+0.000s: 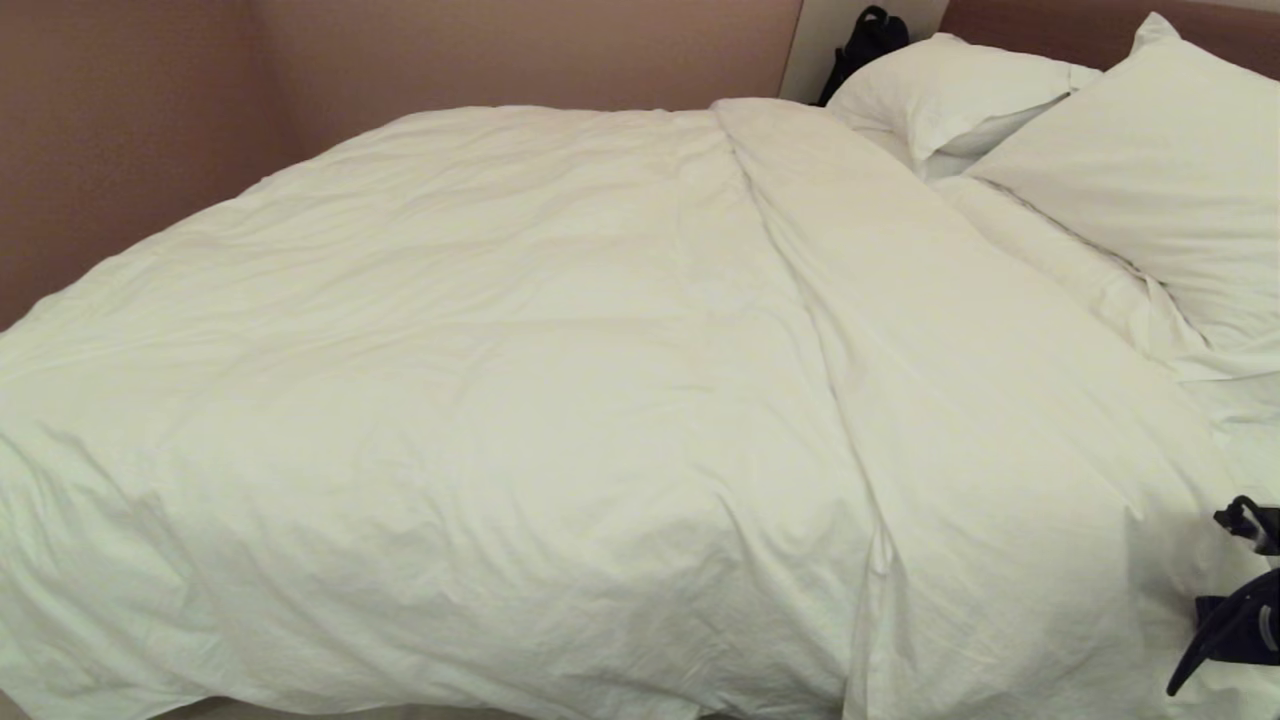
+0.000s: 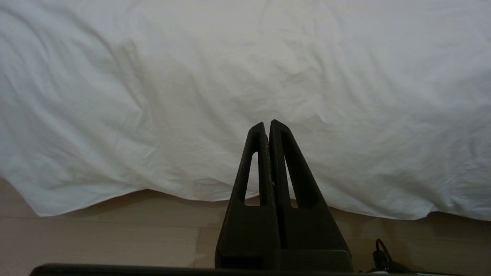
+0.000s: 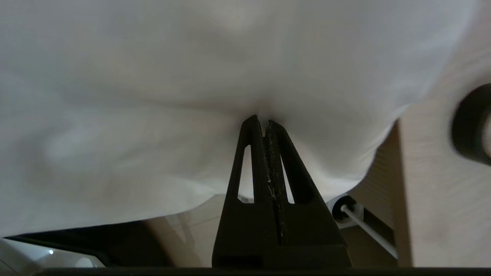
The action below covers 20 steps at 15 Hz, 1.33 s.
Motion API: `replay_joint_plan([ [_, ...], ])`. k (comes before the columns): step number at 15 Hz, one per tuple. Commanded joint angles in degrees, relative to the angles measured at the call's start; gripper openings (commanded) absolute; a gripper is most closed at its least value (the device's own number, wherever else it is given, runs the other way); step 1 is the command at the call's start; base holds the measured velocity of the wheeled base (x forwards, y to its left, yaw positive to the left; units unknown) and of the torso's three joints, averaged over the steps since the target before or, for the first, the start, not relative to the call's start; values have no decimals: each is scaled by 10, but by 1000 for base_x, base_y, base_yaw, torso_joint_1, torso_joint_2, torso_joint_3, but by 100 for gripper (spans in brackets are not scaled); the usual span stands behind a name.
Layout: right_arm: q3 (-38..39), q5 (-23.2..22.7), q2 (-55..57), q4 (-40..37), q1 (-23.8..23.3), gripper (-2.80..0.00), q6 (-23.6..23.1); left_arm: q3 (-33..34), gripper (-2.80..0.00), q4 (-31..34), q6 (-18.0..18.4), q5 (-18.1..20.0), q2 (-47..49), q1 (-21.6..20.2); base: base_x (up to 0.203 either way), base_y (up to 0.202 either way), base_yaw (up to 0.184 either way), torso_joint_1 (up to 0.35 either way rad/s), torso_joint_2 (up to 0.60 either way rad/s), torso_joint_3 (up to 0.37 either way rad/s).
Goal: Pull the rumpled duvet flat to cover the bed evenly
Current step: Flatten the corners of the folded blanket
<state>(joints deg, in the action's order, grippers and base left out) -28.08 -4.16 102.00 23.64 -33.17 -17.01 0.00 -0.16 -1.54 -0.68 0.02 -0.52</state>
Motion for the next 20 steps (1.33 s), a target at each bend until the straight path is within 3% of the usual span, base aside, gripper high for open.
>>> replay_joint_plan([
  [1,16,0,47,53,-5,-280,-4,0,-280,0,0,0,0,0,0,0,0,0,0,0],
  [8,65,3,121,167,-6,-280,-18,0,-280,0,0,0,0,0,0,0,0,0,0,0],
  [20,78,6,148,171,-31,-280,-30,0,-280,0,0,0,0,0,0,0,0,0,0,0],
])
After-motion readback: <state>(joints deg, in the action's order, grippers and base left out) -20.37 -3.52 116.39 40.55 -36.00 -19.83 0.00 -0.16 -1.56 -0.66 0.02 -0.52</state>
